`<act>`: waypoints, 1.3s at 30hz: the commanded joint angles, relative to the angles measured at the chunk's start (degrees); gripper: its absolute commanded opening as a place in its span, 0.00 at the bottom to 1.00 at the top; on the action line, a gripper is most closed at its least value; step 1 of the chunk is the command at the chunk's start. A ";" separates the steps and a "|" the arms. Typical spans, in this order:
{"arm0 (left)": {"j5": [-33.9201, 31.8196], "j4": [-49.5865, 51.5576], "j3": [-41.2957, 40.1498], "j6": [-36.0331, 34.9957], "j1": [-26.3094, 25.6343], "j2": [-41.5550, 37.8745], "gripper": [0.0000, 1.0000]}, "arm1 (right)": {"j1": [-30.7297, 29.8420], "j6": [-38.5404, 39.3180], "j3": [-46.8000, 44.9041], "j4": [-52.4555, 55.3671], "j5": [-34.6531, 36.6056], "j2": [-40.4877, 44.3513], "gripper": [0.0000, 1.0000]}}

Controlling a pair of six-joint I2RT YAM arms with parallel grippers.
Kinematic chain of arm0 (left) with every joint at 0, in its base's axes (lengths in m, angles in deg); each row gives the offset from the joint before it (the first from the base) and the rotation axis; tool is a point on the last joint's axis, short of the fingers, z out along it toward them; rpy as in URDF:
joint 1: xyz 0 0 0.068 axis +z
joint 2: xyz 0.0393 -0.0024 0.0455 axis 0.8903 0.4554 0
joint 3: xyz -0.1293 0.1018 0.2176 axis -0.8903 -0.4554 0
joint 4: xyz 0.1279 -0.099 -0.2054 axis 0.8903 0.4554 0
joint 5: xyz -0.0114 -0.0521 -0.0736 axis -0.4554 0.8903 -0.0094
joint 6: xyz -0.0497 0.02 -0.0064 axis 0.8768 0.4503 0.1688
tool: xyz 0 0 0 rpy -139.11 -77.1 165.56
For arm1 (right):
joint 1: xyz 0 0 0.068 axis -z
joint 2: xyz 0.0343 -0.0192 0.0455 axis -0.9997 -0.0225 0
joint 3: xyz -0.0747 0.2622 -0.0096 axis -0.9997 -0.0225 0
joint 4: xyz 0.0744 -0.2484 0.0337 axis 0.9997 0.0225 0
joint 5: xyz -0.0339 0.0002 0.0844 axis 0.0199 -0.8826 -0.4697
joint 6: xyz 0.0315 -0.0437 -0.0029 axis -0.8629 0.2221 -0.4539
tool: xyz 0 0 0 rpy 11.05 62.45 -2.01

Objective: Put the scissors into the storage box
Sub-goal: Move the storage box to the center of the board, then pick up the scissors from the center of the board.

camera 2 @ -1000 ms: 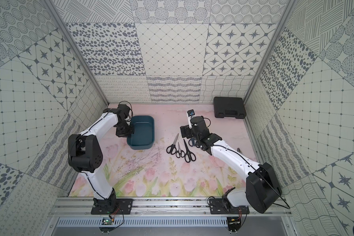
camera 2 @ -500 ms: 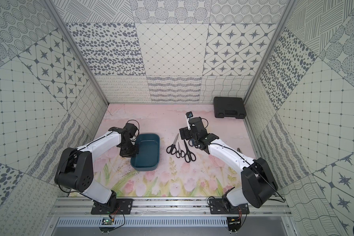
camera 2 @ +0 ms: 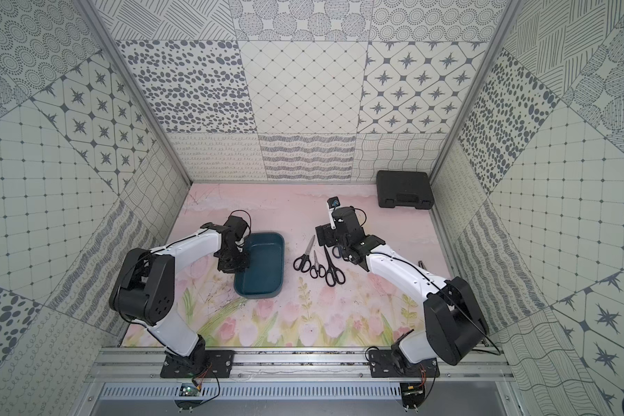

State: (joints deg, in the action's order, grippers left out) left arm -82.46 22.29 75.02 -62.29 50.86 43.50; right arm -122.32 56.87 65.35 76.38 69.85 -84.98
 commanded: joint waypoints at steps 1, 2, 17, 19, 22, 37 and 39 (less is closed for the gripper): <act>-3.45 0.05 1.75 -0.12 -0.16 0.92 0.27 | 0.17 0.07 -0.49 -2.15 0.11 0.76 0.97; -3.85 0.11 1.91 -0.08 -0.19 0.57 0.31 | 0.21 0.12 -0.60 -2.14 0.27 0.97 0.97; -11.18 7.38 15.13 4.62 -6.72 -17.76 0.91 | 0.21 3.03 -3.30 -4.10 1.75 3.03 0.97; -10.78 7.46 18.51 4.27 -11.15 -17.21 0.82 | 0.21 5.00 -6.30 -6.45 1.04 5.56 0.97; -7.91 12.44 26.08 3.53 -16.79 -10.56 0.70 | -0.10 5.00 -12.91 -11.39 6.65 11.93 0.96; 0.54 22.46 54.51 2.61 -30.04 26.85 0.62 | -4.92 10.74 -36.42 -23.76 0.66 31.40 0.97; 0.52 24.54 57.38 2.56 -30.18 29.94 0.62 | -5.06 11.44 -36.78 -24.08 1.18 31.99 0.97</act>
State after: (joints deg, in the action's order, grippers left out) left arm -85.36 38.88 126.14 -59.54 21.35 66.82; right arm -127.10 66.73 29.77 57.39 71.73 -54.33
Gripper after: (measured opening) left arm 0.621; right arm 0.965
